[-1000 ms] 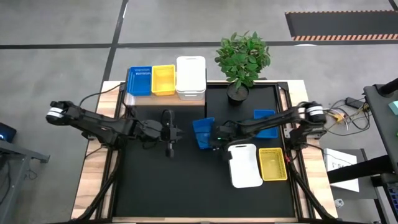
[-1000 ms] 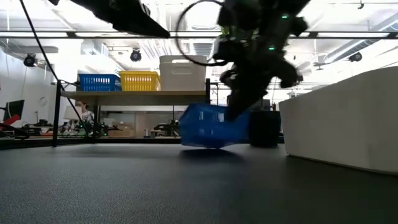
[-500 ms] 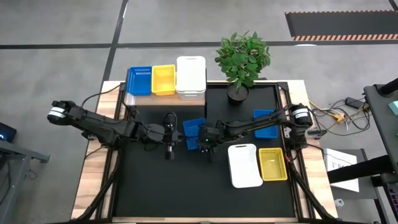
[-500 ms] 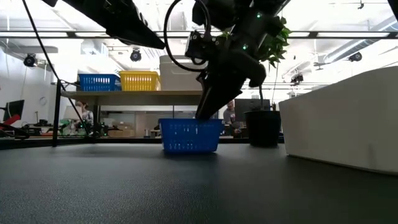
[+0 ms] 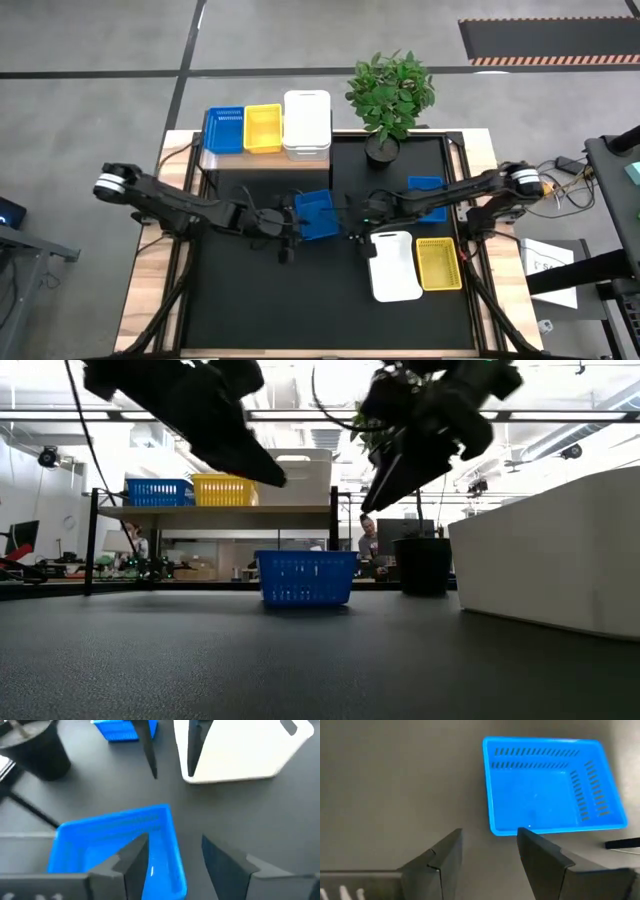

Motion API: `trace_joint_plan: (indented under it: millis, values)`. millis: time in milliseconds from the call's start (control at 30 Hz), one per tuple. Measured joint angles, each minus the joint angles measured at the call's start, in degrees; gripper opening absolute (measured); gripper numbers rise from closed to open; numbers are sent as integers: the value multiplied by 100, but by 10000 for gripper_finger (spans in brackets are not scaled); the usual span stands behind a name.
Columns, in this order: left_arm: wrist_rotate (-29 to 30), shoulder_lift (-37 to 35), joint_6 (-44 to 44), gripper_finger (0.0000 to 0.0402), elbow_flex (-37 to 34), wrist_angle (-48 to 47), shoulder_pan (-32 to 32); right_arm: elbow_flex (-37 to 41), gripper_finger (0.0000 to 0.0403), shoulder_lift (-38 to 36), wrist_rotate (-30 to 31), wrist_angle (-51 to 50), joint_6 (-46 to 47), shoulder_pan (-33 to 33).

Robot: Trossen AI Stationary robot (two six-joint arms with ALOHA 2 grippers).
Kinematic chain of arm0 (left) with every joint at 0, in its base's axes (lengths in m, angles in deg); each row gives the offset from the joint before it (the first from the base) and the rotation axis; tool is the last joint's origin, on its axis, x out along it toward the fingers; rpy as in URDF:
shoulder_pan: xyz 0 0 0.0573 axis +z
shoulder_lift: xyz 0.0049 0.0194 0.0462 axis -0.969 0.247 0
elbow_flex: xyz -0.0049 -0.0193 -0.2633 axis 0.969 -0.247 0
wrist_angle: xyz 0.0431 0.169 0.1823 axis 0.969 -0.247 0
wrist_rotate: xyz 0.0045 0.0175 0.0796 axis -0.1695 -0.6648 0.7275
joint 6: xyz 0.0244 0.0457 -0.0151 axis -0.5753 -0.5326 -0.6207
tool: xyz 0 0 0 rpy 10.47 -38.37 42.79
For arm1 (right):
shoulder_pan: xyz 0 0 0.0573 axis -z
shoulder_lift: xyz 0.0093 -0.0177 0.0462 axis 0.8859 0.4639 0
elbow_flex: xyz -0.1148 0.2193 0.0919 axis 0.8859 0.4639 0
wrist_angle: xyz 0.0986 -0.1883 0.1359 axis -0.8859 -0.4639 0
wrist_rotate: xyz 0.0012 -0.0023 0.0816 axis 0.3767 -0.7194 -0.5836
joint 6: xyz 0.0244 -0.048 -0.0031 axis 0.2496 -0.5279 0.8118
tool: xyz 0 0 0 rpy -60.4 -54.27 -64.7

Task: Stack baskets on shelf by color
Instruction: Stack the left blue bin into the blue bin on the shelf

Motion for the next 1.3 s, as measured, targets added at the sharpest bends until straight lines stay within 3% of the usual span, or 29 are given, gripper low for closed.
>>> trace_joint_plan:
  millis: [167, 367, 767, 900, 1100, 1300]
  values:
    - [1, 807, -1, 173, 112, 832, 11, 873, 180, -770, 15, 1143, 21, 4]
    - [149, 1744, 158, 173, 475, 1090, 20, 1639, 180, -1426, 13, 2186, 22, 0]
    - [277, 2345, 1119, 167, 728, 1005, 111, 2078, 180, -1582, 12, 2501, 90, -2]
    - [185, 2345, 1273, 130, 702, 974, 109, 2096, 180, -1581, 11, 2500, 50, -2]
    - [-52, 2345, 1351, 18, 697, 866, 121, 2129, 180, -1581, 11, 2494, -22, -4]
    - [-76, 1902, 914, 1, 695, 730, 108, 2151, 176, -1581, 11, 2495, -78, -2]
